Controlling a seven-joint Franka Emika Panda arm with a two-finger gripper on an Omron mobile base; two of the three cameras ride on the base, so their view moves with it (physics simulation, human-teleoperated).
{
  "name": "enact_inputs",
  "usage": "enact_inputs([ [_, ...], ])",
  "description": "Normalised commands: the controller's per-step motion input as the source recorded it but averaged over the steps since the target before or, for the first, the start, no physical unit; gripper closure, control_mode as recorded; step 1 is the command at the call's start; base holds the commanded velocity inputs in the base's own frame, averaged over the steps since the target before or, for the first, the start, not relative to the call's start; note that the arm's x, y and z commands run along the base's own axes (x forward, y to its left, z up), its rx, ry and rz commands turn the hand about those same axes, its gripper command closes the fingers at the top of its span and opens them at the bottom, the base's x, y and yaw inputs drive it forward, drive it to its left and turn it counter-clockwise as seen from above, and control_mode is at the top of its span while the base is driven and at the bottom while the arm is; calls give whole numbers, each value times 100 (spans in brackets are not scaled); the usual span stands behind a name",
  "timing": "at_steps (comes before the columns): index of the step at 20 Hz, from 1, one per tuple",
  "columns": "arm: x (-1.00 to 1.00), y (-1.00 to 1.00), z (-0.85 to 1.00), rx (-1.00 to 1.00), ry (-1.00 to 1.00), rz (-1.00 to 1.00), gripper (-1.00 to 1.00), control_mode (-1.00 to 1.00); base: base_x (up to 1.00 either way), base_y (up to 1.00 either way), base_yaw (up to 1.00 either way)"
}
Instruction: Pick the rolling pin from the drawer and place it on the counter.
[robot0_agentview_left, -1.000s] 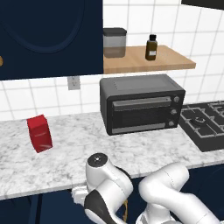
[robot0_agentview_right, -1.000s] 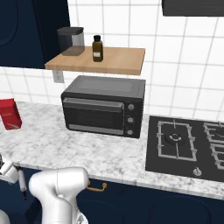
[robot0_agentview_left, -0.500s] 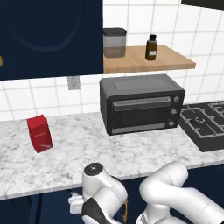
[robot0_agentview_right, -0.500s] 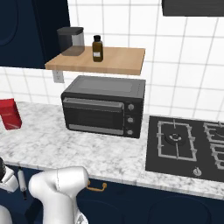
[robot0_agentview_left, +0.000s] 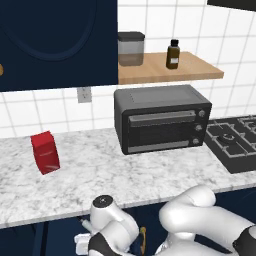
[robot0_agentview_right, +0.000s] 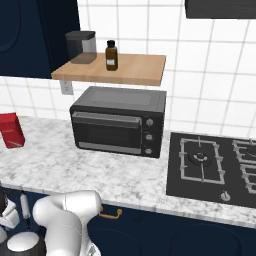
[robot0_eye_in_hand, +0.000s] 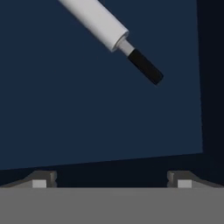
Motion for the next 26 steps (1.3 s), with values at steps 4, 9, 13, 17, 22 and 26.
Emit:
enact_inputs([
  [4,-35,25,-26,0,3,0,-100,-100,0,0,0],
  [9,-34,22,-22,0,4,0,-100,-100,0,0,0],
  [13,-37,18,-19,0,6,0,-100,-100,0,0,0],
  [17,-54,16,-7,0,7,0,-100,-100,0,0,0],
  [22,-67,14,0,0,1,0,-100,-100,0,0,0],
  [26,-64,13,0,0,0,0,-100,-100,0,0,0],
])
